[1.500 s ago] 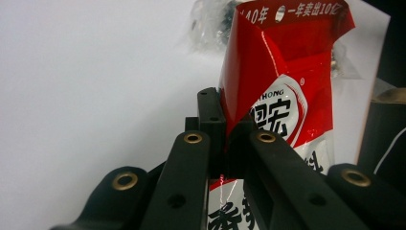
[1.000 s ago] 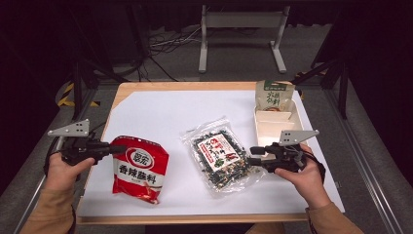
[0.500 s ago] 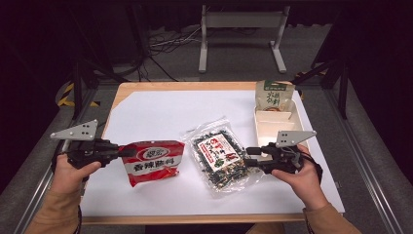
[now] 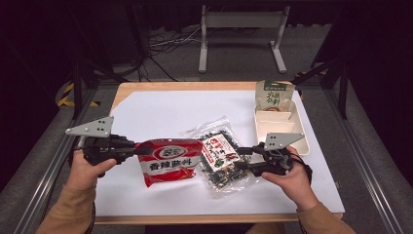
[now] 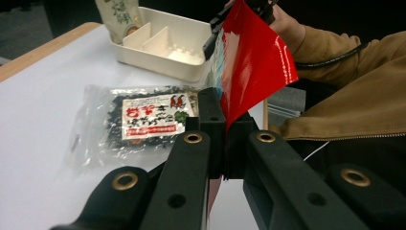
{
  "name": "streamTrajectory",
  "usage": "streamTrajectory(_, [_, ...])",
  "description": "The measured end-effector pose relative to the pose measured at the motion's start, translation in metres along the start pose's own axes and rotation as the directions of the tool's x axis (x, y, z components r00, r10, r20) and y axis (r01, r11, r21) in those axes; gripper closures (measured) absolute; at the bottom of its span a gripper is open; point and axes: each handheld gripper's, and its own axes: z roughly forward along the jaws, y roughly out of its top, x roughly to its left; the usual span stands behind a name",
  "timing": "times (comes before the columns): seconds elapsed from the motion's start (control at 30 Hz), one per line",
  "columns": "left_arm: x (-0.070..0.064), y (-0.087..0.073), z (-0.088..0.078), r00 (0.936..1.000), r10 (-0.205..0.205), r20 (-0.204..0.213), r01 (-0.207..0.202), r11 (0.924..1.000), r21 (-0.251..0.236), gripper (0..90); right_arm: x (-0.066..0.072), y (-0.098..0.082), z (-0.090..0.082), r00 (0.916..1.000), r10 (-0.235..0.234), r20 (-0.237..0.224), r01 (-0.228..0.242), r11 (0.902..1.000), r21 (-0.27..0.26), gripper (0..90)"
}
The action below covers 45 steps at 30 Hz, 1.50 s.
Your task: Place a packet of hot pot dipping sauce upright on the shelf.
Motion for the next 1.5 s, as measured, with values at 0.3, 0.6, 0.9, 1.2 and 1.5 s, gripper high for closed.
streamTrajectory(0.3, [-0.007,0.019,0.027,0.9981,0.035,0.05,-0.035,0.9994,-0.004,89.3,0.009,0.001,0.015,0.9998,-0.019,0.01,0.019,0.9998,0.003,44.1])
streamTrajectory(0.6, [-0.011,0.032,0.045,0.9948,0.061,0.082,-0.06,0.9981,-0.01,89.3,0.018,0.001,0.027,0.9974,-0.04,-0.06,0.04,0.9992,-0.005,43.1])
streamTrajectory(0.9, [-0.01,0.041,0.061,0.9931,0.078,0.088,-0.075,0.9968,-0.027,89.3,0.019,-0.003,0.041,0.9954,-0.044,-0.086,0.043,0.999,-0.01,48.7])
streamTrajectory(1.2, [-0.01,0.038,0.065,0.9946,0.072,0.074,-0.07,0.9969,-0.035,89.2,0.013,-0.003,0.037,0.9849,-0.098,-0.143,0.092,0.9947,-0.046,81.4])
streamTrajectory(1.5, [-0.007,0.035,0.063,0.996,0.074,0.052,-0.071,0.9961,-0.052,88.8,0.014,0.004,0.031,0.9838,-0.117,-0.136,0.112,0.9928,-0.042,86.4])
